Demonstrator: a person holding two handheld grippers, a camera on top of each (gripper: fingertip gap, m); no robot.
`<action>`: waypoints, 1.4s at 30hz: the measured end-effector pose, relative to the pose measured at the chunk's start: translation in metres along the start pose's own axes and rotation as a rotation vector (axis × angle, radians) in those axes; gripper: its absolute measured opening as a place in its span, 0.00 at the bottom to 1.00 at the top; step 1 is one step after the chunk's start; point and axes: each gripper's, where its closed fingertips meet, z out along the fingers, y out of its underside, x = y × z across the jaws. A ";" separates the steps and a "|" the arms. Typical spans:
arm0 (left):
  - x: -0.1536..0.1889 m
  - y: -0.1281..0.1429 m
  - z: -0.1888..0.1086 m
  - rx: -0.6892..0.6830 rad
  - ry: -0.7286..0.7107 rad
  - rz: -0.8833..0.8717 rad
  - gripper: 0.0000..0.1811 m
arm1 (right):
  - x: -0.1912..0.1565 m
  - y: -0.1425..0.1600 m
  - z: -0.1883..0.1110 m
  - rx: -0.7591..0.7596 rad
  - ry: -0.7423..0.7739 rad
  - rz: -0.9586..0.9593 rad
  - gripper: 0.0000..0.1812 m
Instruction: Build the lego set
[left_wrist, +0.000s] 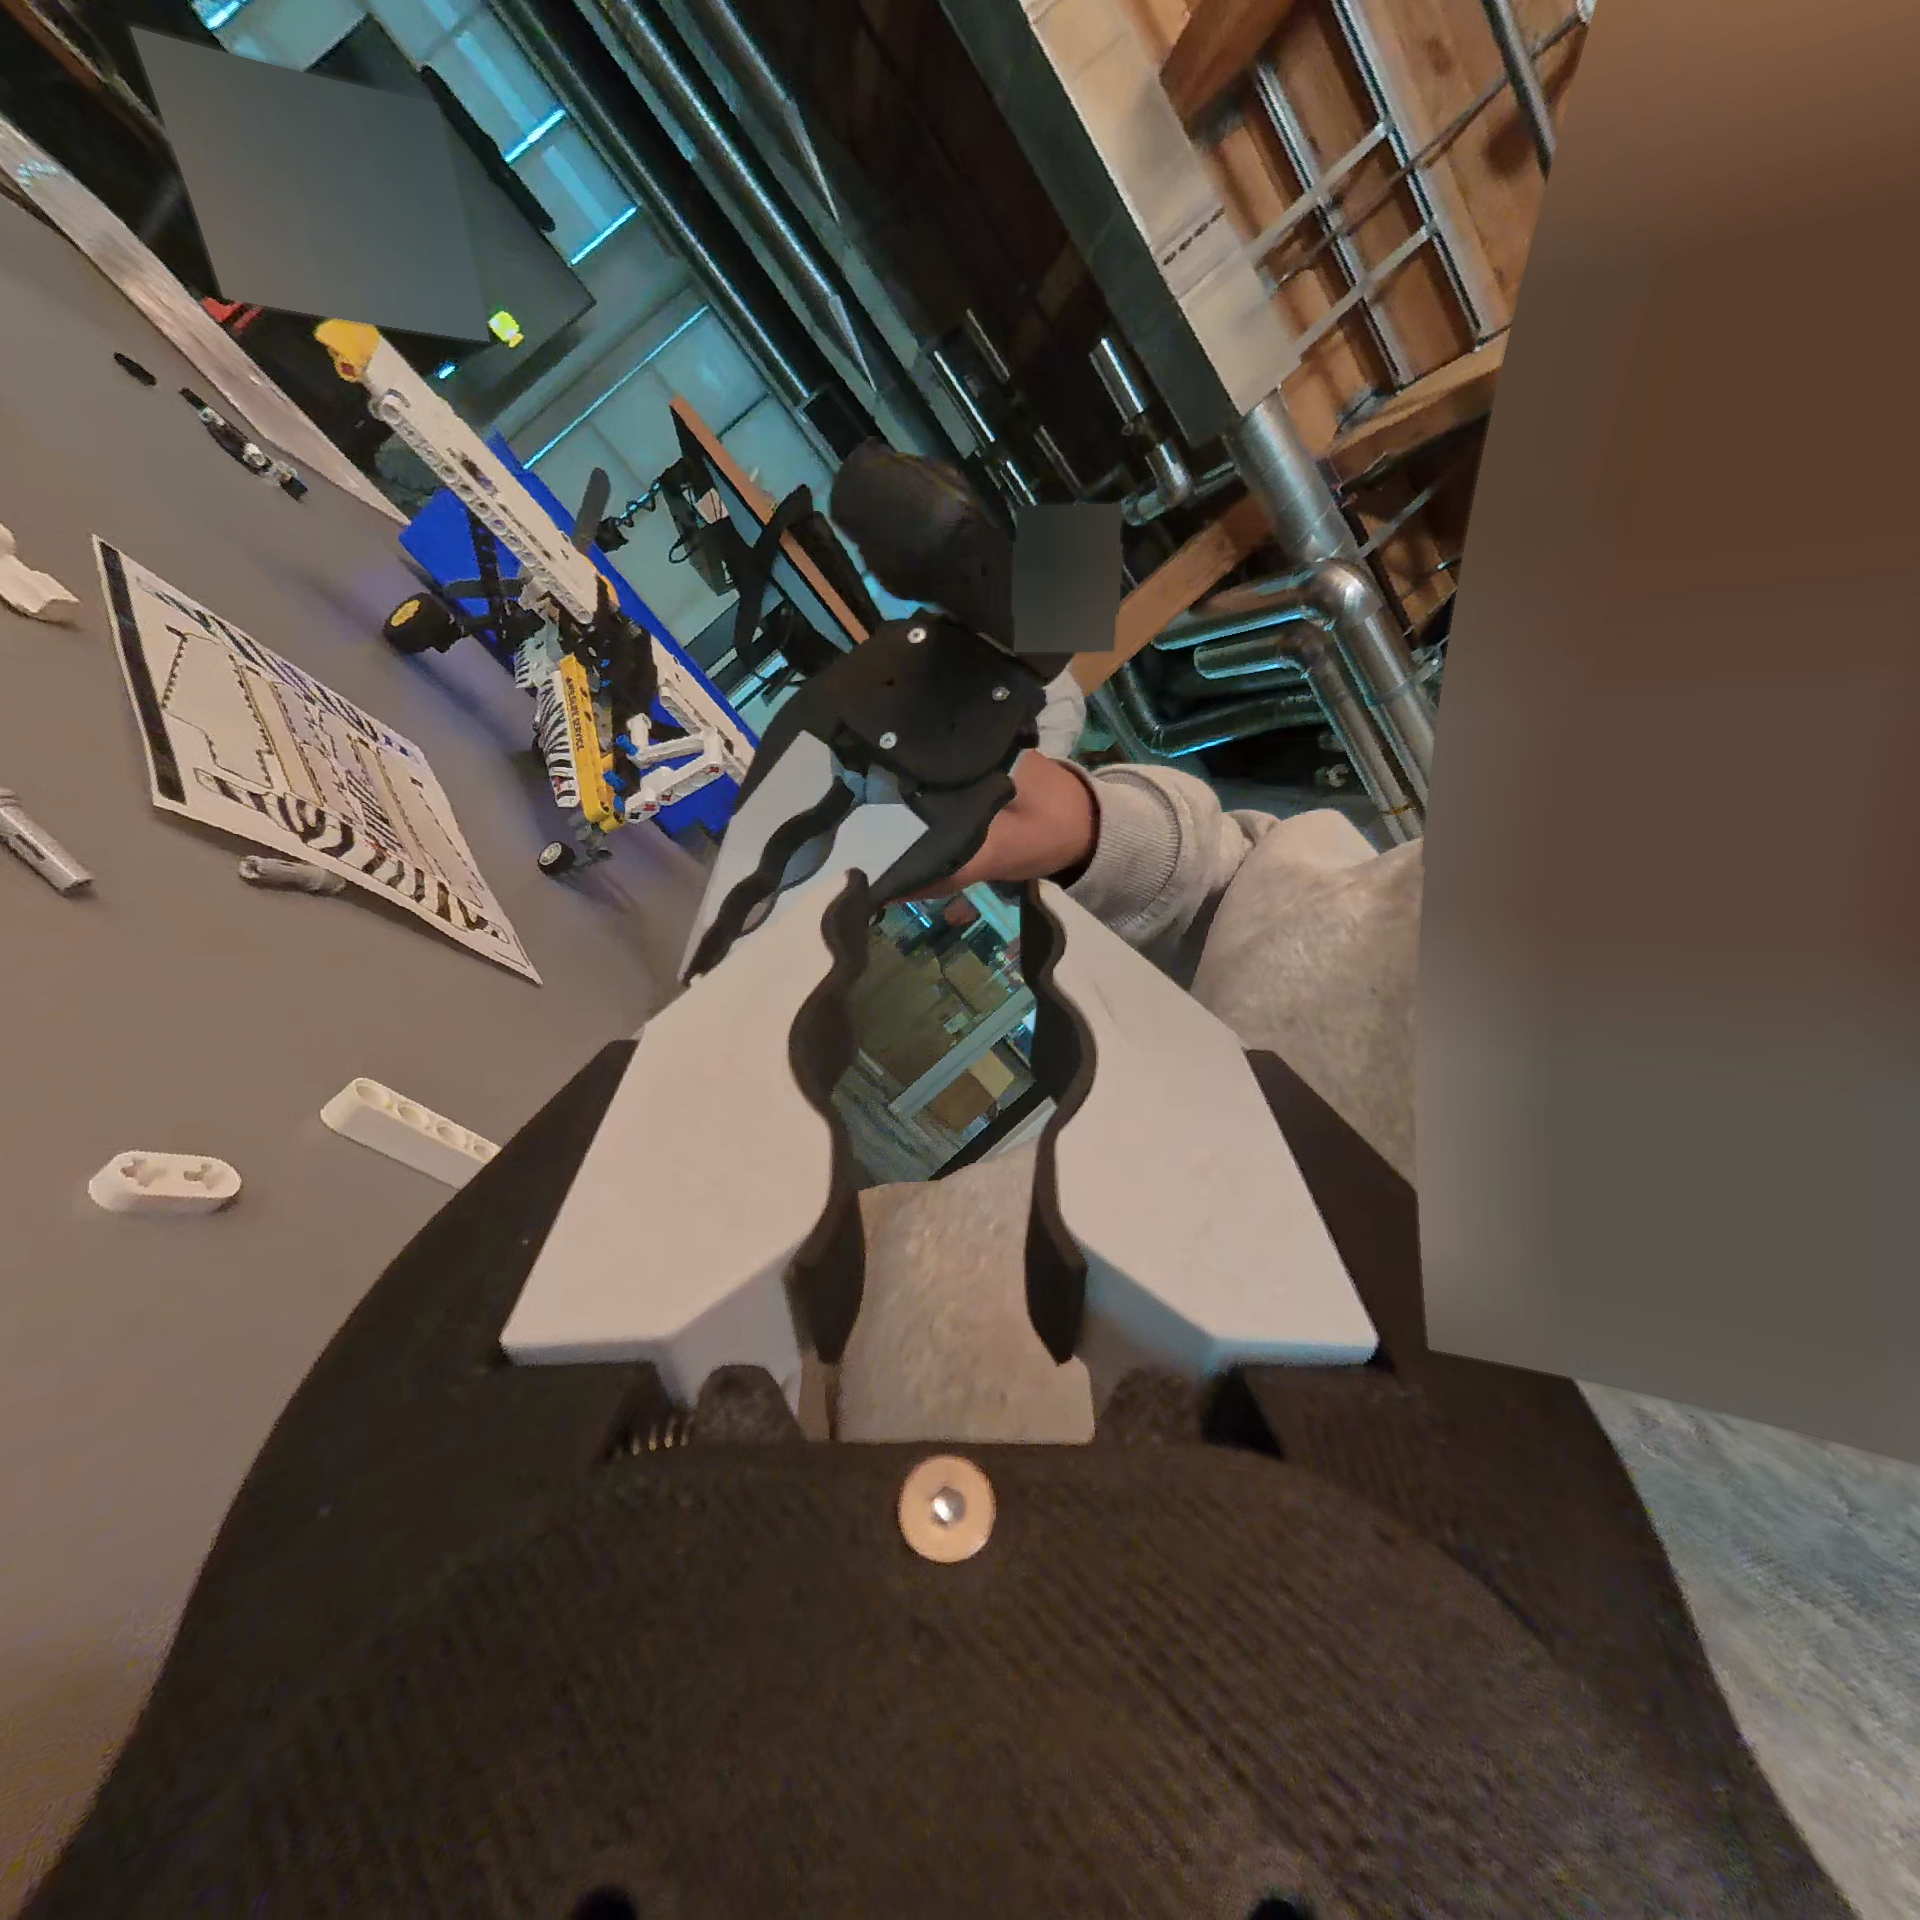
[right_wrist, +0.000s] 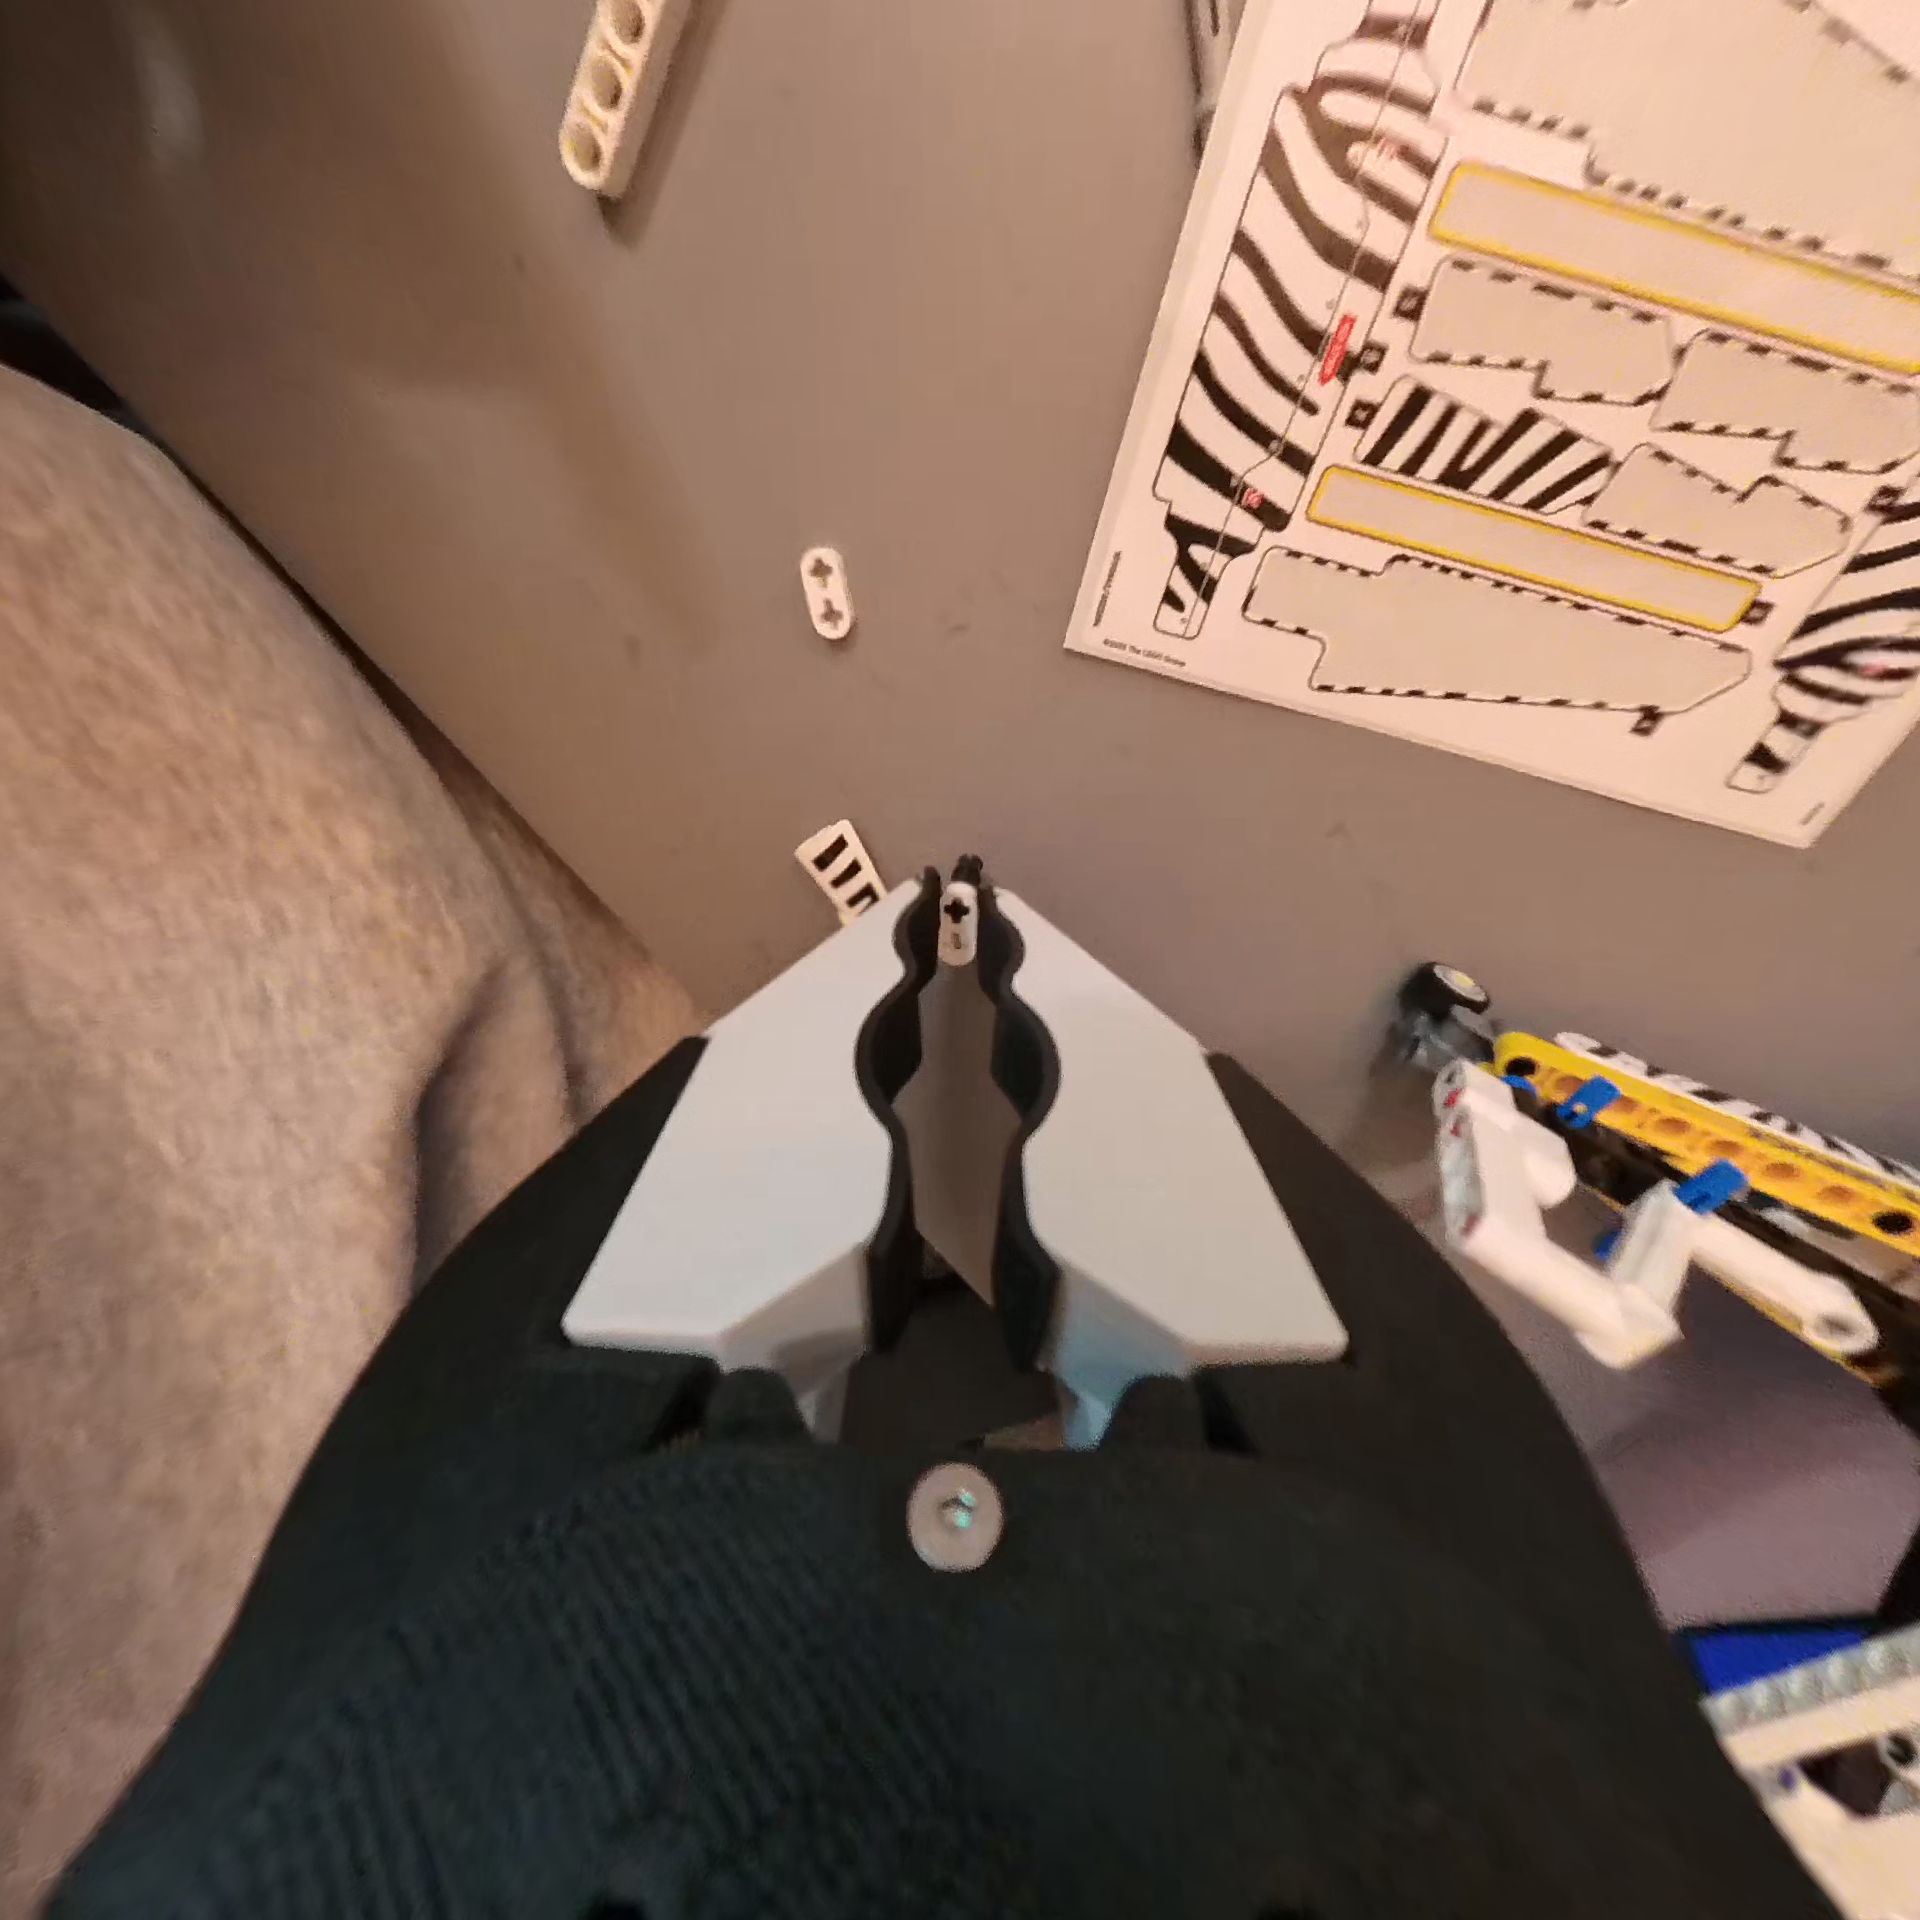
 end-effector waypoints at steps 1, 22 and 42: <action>0.000 0.000 0.000 0.002 0.000 -0.002 0.15 | 0.000 -0.003 -0.004 0.013 0.009 0.003 0.03; -0.004 0.003 0.002 -0.014 -0.028 0.000 0.14 | 0.008 0.007 0.011 0.016 0.028 0.011 0.03; -0.004 0.004 0.002 -0.017 -0.025 -0.008 0.14 | 0.007 0.007 0.019 0.075 0.035 -0.012 0.03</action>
